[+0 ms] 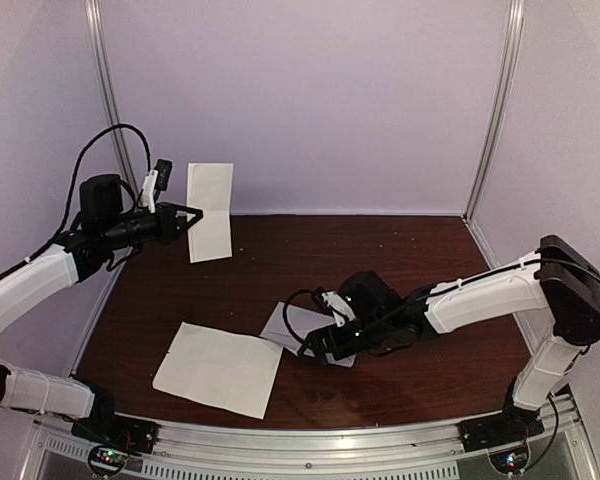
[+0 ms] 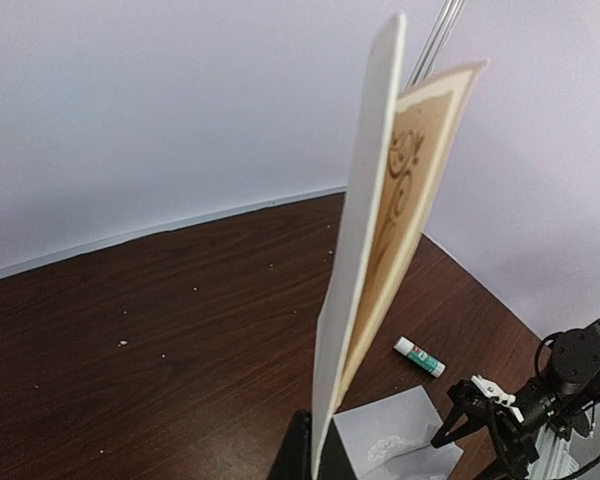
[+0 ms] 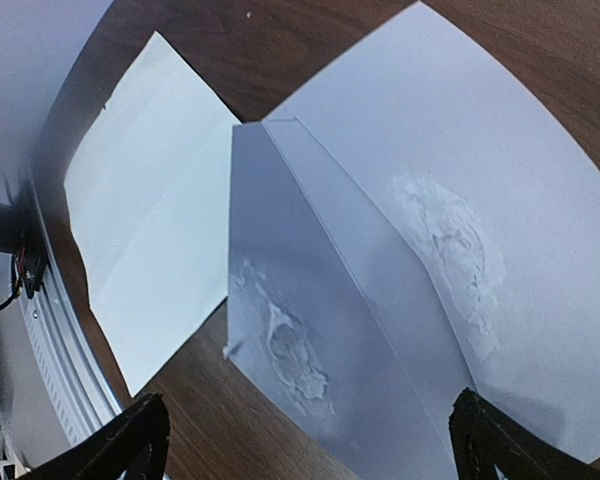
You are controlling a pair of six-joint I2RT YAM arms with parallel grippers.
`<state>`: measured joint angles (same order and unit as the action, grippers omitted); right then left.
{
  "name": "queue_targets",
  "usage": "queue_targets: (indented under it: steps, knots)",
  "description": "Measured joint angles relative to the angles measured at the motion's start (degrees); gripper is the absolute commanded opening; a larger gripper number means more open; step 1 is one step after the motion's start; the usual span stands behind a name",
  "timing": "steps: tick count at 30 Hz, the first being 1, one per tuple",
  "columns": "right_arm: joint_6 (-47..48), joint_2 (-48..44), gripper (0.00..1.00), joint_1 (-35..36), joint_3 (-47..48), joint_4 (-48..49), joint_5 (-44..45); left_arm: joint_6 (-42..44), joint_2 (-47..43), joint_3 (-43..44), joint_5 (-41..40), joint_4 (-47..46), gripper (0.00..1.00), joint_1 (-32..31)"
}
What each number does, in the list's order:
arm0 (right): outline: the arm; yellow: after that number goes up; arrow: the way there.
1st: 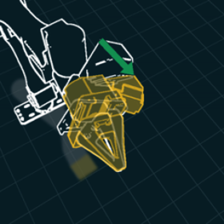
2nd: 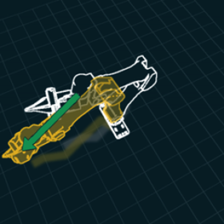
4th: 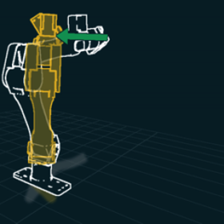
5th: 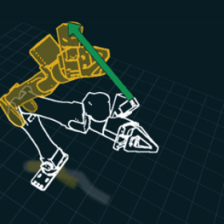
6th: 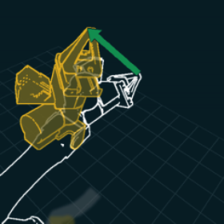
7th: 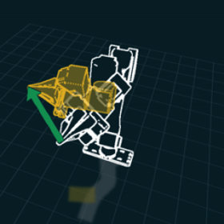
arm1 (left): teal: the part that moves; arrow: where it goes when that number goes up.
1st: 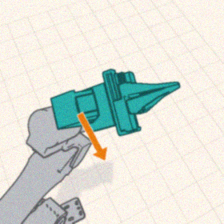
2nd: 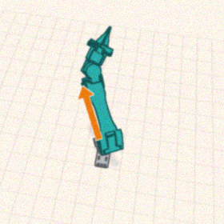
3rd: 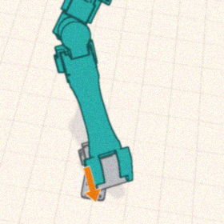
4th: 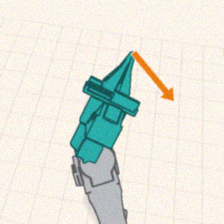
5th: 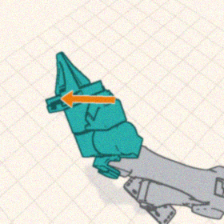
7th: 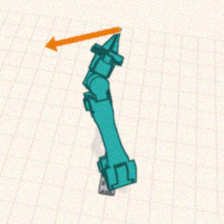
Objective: Place the letter into the envelope and seal it
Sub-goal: Place the letter in the envelope.
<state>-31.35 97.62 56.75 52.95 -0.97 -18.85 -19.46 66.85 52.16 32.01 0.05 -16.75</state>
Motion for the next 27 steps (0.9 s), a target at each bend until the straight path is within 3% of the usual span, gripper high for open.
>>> queue_targets:
  steps: [10,27]
  knots:
    - [-3.5,-1.3,0.99,0.0,-5.8,0.5,-1.2,0.0,0.5,0.0,0.0,0.0,0.00,0.0]
    - [-9.9,2.4,0.98,5.1,-6.3,12.4,-7.8,-0.6,1.2,-0.1,0.4,-0.1,0.00,0.0]
